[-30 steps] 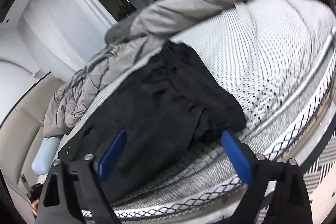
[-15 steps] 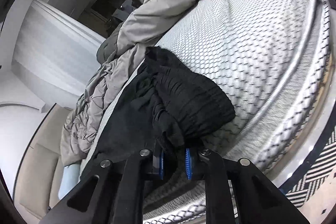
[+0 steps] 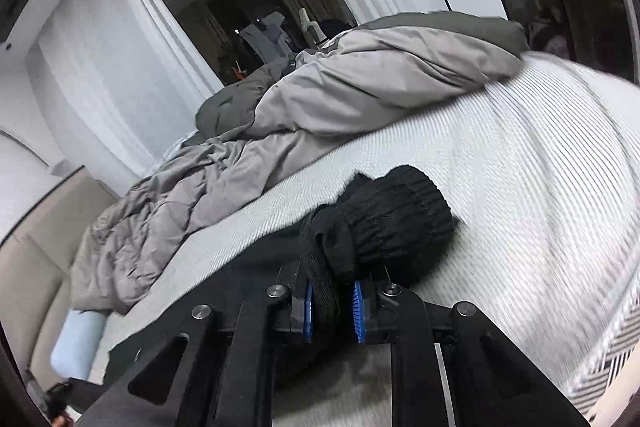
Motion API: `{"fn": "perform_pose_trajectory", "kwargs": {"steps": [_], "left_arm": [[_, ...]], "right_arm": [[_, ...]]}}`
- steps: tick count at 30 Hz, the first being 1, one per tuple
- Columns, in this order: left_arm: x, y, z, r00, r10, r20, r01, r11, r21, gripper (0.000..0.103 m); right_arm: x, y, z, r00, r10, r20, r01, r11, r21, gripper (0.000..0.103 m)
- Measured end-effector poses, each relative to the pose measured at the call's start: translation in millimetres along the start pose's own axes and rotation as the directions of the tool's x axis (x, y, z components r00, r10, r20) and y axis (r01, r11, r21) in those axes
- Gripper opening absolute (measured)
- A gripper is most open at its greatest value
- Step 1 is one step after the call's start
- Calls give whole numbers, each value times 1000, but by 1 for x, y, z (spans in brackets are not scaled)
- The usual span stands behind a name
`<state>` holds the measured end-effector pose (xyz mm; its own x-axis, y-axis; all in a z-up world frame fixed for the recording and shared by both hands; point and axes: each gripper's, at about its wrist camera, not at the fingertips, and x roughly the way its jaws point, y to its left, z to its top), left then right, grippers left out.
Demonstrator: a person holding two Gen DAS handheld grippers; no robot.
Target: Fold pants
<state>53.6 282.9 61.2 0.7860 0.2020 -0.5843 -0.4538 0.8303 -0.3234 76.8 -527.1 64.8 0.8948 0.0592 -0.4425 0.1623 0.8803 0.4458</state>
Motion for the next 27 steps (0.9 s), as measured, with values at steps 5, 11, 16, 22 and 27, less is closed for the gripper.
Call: {"fn": "perform_pose_trajectory", "kwargs": {"steps": [5,11,16,22,27], "left_arm": [[98,-32,50,995,62,-76,-58,997,53,10],[164,-29,57,977,41,-211,-36,999,29,39],[129,-25,45,988,57,-146,-53,998,30,75],[88,-3,6,986,-6,-168,-9,996,-90,76],[117,11,-36,950,-93,-299,33,979,-200,51]], "right_arm": [[99,41,50,995,-94,-45,92,995,-36,17],[188,55,67,964,-247,-96,241,968,-68,63],[157,64,37,984,-165,-67,155,979,-133,84],[115,79,5,994,-44,-101,30,991,-134,87],[86,71,-32,991,30,-133,-38,998,-59,89]]}}
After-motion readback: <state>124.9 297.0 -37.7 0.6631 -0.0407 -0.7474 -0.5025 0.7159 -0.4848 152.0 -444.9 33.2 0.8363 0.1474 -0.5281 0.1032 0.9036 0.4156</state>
